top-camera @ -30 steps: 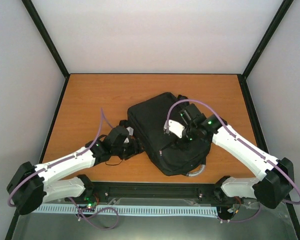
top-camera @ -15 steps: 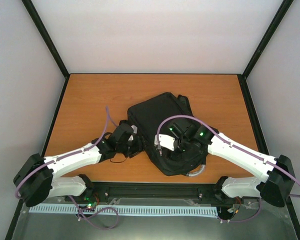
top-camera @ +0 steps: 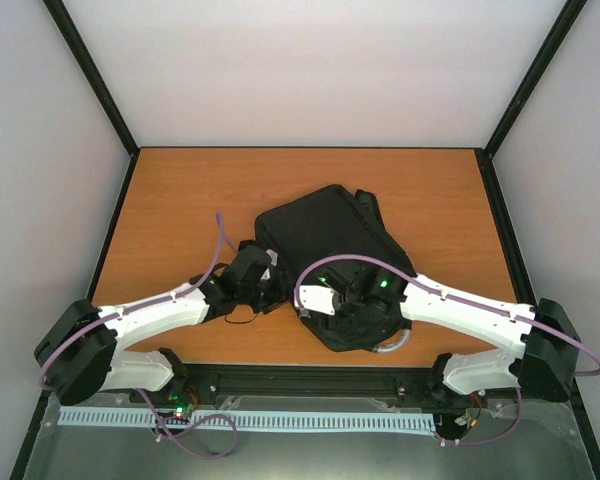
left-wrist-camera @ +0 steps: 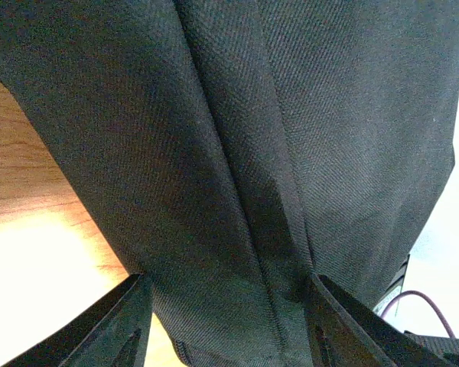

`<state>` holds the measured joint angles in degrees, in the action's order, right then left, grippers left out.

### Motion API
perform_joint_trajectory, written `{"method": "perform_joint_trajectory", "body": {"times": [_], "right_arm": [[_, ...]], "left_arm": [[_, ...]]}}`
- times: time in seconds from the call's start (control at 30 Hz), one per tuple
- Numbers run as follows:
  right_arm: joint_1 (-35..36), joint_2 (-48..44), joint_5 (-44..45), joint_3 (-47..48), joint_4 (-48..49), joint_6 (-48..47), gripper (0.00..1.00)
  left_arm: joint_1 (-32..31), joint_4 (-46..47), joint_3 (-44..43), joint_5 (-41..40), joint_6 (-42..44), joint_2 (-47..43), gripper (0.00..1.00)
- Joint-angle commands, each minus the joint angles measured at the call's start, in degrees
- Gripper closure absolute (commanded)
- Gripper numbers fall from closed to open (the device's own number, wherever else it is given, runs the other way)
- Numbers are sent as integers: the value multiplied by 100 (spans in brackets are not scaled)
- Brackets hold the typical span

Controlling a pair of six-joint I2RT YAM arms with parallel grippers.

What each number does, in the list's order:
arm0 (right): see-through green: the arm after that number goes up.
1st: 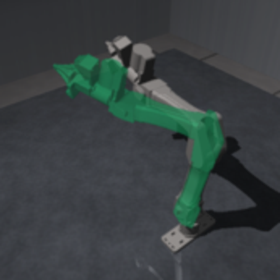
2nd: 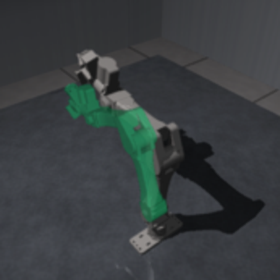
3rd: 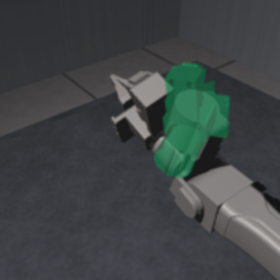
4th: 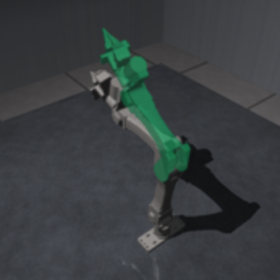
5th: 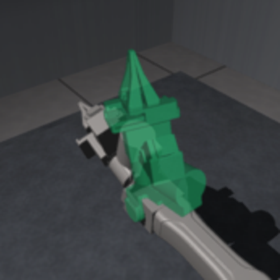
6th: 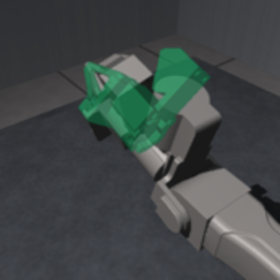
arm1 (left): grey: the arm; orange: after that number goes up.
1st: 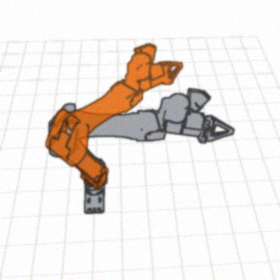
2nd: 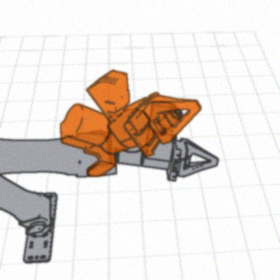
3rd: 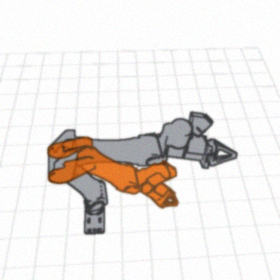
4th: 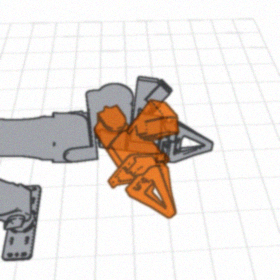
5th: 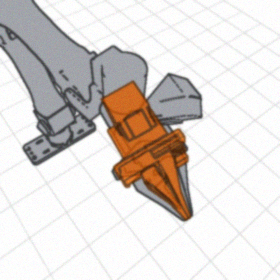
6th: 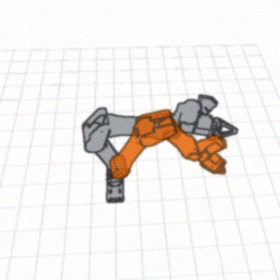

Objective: Pack the student bag
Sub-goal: Zip the student bag at the center of the board.

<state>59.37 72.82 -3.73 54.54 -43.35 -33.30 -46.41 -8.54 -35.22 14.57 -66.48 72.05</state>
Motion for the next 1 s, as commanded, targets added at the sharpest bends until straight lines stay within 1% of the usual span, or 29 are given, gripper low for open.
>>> {"method": "perform_joint_trajectory", "body": {"times": [0.0, 0.27, 0.37, 0.6, 0.67, 0.73, 0.77, 0.87, 0.97], "right_arm": [[98, 87, 300, -64, 321, 5, 41], [101, 102, 1079, -224, 641, 137, 56], [92, 33, 1264, -251, 652, 153, 66], [58, -74, 1297, -362, 617, 183, 81], [40, -77, 1291, -382, 609, 200, 83], [31, -90, 1268, -391, 597, 195, 88], [30, -98, 1250, -396, 595, 184, 90], [28, -147, 1226, -424, 624, 150, 97], [24, -215, 1115, -421, 626, 170, 97]], "left_arm": [[-43, 181, -174, -110, -102, -9, 43], [-42, 224, -116, -134, -120, -7, 48], [-43, 225, -96, -156, -120, -8, 48], [-42, 269, -30, -184, -128, -32, 50], [-43, 279, -13, -182, -134, -41, 50], [-43, 302, 3, -175, -147, -46, 50], [-43, 325, 6, -155, -154, -52, 48], [-51, 481, 18, -38, -243, -66, 35], [-125, 806, 32, 171, -394, -86, 33]]}}
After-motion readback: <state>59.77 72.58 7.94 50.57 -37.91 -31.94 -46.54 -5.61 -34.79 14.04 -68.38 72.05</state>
